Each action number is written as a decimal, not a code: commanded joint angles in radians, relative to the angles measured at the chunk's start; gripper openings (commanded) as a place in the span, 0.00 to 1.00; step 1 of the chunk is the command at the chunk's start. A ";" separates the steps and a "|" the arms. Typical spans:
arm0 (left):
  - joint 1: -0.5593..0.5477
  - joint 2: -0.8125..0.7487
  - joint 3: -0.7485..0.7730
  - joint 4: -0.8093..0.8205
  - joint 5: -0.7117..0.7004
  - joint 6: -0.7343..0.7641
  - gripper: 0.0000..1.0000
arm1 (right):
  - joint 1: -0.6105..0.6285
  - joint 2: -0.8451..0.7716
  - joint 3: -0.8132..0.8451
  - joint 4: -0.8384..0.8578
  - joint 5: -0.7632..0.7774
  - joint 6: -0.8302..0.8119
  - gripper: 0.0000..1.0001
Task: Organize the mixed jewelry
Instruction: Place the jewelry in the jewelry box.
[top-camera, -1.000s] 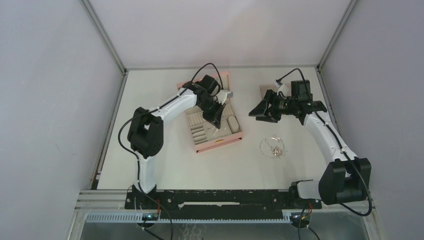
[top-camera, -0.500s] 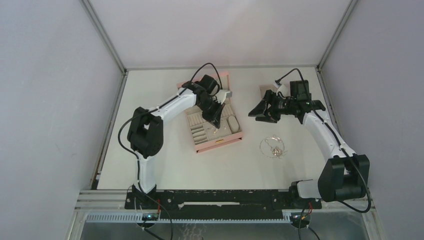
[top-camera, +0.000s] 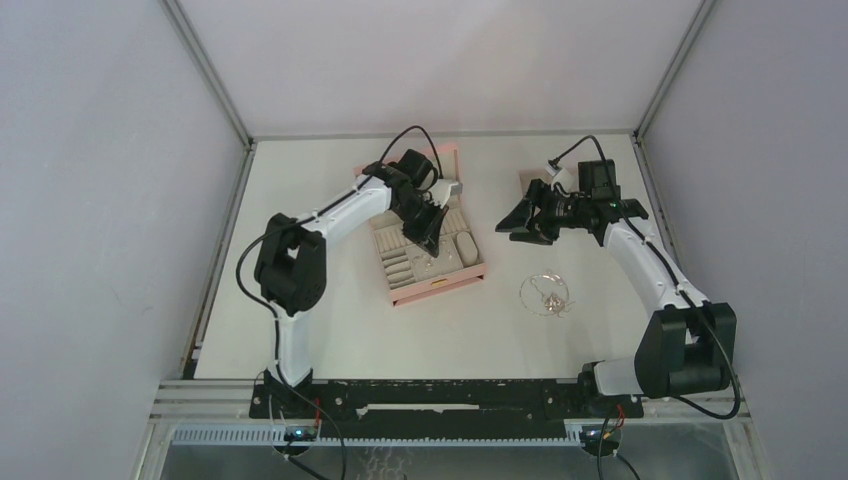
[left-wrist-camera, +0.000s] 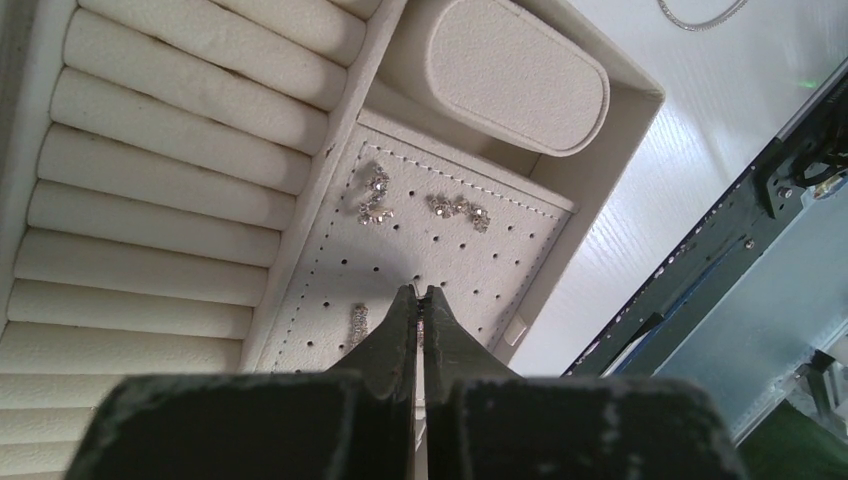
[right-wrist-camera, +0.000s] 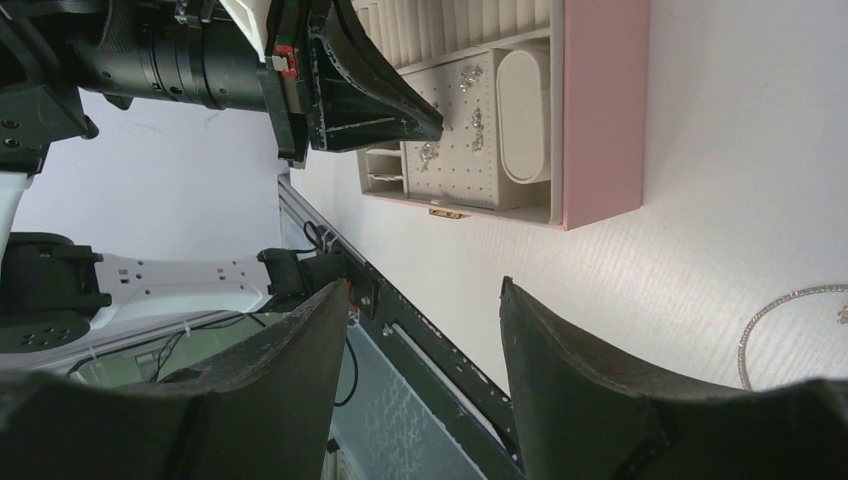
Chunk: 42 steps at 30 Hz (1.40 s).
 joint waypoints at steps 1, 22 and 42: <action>0.009 0.008 0.044 -0.010 0.022 -0.005 0.00 | -0.003 0.005 0.049 0.038 -0.020 -0.008 0.66; -0.007 0.064 0.105 -0.053 0.018 -0.010 0.00 | -0.003 0.027 0.049 0.054 -0.033 -0.010 0.66; -0.017 0.059 0.138 -0.055 -0.024 -0.012 0.23 | -0.005 0.026 0.049 0.057 -0.044 -0.013 0.65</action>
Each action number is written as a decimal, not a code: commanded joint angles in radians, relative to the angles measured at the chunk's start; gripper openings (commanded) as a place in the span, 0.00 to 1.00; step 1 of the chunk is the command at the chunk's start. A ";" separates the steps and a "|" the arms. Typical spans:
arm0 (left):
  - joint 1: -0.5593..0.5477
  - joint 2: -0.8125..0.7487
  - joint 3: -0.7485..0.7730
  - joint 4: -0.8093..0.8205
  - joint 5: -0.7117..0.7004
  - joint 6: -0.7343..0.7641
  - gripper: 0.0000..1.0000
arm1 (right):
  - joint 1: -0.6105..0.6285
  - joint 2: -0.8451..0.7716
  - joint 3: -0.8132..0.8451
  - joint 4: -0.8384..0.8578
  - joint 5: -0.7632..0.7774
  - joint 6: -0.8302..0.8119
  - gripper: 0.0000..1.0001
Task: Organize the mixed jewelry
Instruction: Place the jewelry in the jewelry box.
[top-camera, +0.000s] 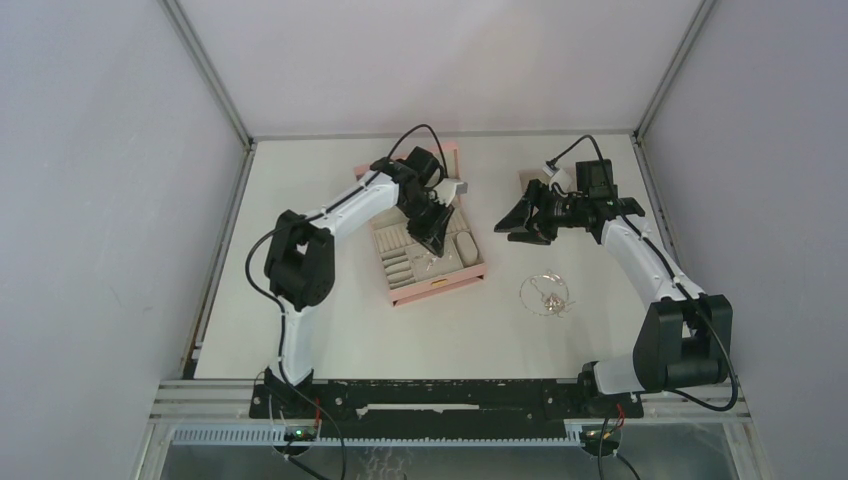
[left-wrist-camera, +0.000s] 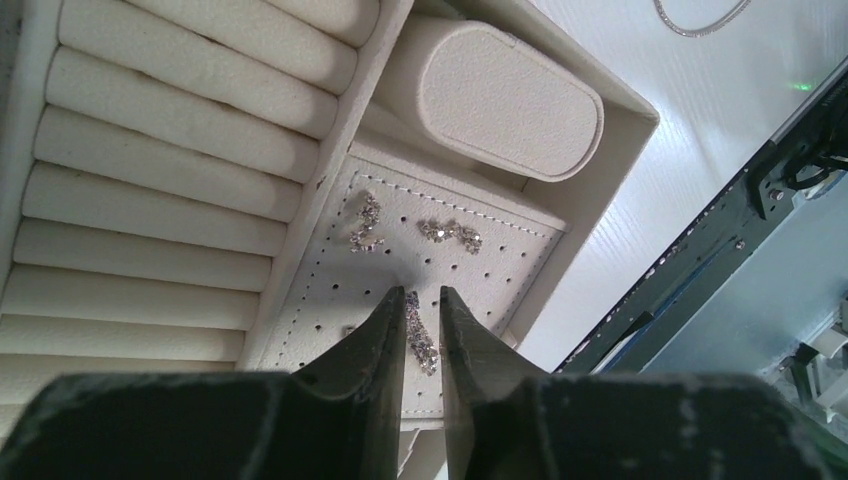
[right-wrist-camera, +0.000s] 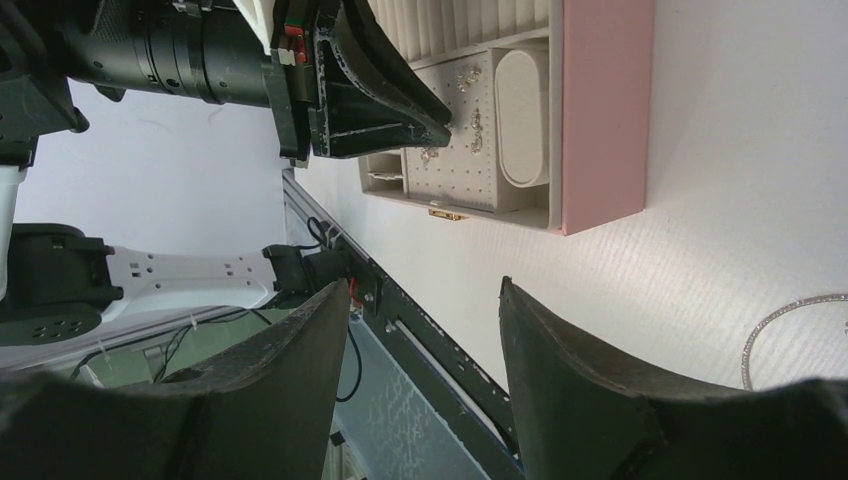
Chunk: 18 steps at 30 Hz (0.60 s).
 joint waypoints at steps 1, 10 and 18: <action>-0.006 -0.013 0.045 0.011 -0.031 -0.003 0.24 | -0.003 -0.008 0.051 0.039 -0.022 -0.012 0.65; -0.007 -0.085 0.068 -0.009 -0.078 -0.005 0.28 | -0.004 -0.018 0.050 0.035 -0.023 -0.014 0.65; -0.032 -0.192 0.016 0.025 -0.109 -0.025 0.30 | -0.003 -0.031 0.049 0.020 -0.004 -0.023 0.64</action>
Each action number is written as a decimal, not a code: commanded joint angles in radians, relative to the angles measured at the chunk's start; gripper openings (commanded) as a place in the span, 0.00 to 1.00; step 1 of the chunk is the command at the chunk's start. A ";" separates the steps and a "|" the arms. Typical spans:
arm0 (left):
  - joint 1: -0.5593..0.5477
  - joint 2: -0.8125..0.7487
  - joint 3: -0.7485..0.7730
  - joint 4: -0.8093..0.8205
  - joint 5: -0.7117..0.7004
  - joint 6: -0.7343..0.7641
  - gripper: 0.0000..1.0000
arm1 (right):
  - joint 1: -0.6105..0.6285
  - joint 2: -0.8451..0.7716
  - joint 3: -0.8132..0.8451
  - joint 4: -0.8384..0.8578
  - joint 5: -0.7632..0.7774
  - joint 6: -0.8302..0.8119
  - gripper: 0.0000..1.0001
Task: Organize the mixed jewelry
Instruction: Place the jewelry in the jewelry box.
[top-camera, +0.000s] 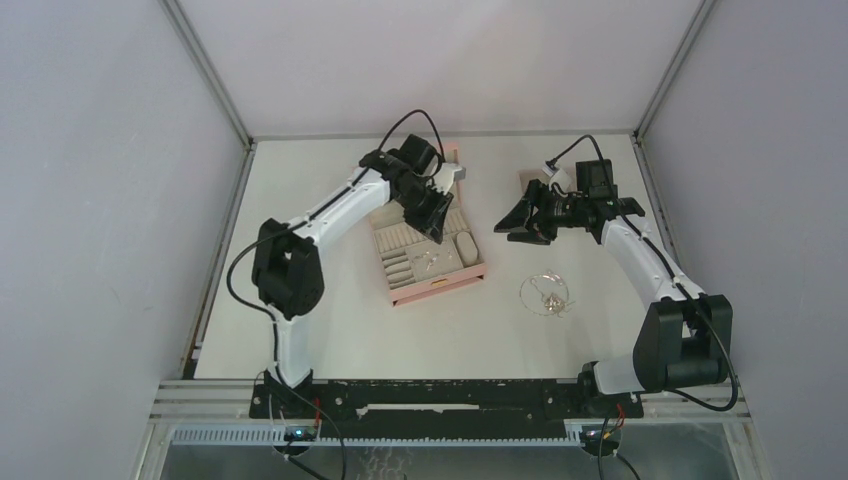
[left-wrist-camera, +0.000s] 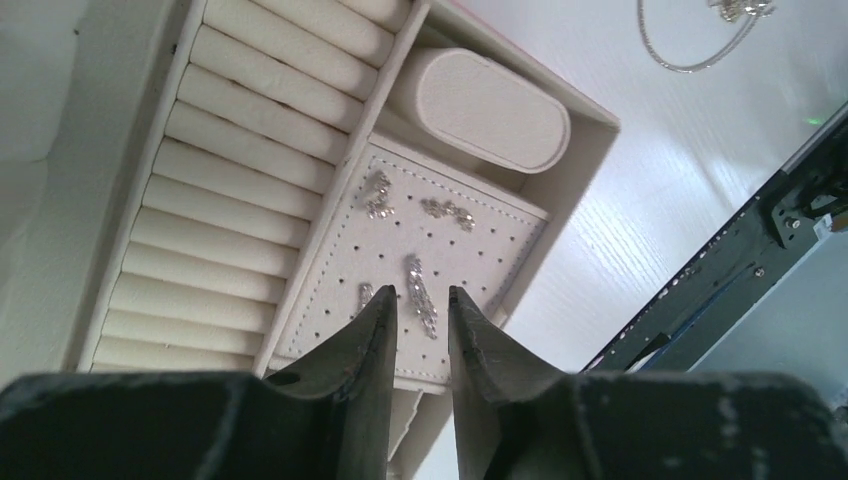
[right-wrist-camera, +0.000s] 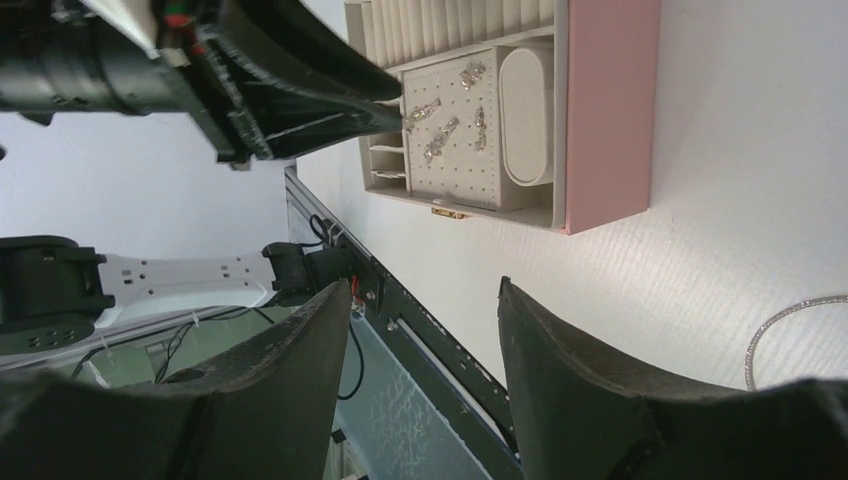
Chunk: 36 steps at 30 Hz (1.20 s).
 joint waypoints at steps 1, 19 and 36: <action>-0.028 -0.148 -0.053 0.045 -0.017 -0.021 0.30 | -0.002 -0.031 0.050 0.013 0.009 -0.026 0.64; -0.117 -0.146 -0.258 0.228 -0.027 -0.096 0.26 | 0.030 -0.031 0.049 0.006 0.016 -0.029 0.63; -0.115 -0.152 -0.320 0.239 -0.140 -0.139 0.25 | 0.039 -0.010 0.049 0.016 0.011 -0.028 0.62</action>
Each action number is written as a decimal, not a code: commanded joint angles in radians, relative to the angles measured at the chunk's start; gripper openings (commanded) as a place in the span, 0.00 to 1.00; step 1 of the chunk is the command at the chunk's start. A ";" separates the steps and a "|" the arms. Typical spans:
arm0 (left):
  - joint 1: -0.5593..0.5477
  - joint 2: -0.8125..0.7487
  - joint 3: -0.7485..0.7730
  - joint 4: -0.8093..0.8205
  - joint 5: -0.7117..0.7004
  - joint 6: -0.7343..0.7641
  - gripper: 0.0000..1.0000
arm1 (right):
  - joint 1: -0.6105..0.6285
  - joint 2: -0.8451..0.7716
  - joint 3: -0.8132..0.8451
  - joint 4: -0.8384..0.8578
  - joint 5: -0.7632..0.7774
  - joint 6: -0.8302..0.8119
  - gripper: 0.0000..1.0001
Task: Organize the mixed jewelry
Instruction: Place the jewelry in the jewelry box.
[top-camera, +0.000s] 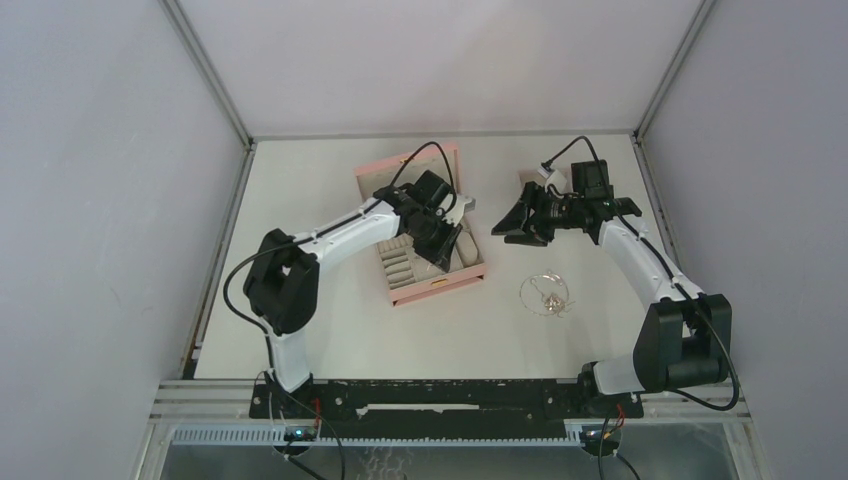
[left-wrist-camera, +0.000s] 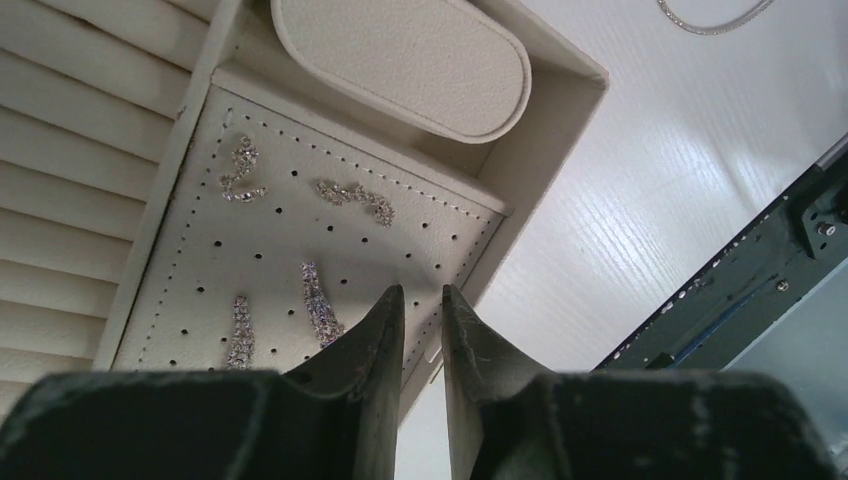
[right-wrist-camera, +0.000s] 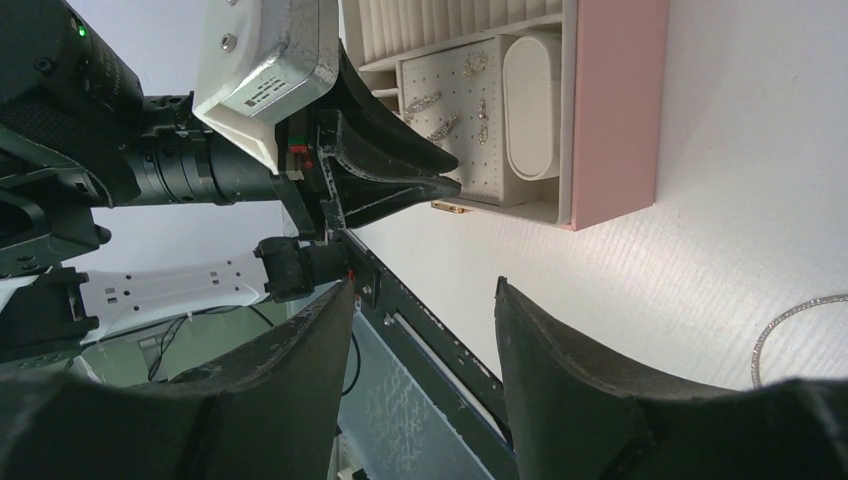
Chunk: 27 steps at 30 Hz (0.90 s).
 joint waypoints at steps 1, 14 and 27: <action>0.007 -0.024 -0.015 0.014 -0.076 -0.020 0.25 | 0.008 -0.010 0.050 0.026 -0.006 -0.024 0.62; 0.031 -0.049 -0.030 0.011 -0.163 -0.035 0.24 | 0.010 -0.007 0.049 0.026 -0.006 -0.025 0.62; 0.038 -0.054 -0.032 0.005 -0.226 -0.032 0.24 | 0.013 -0.010 0.050 0.024 -0.006 -0.027 0.62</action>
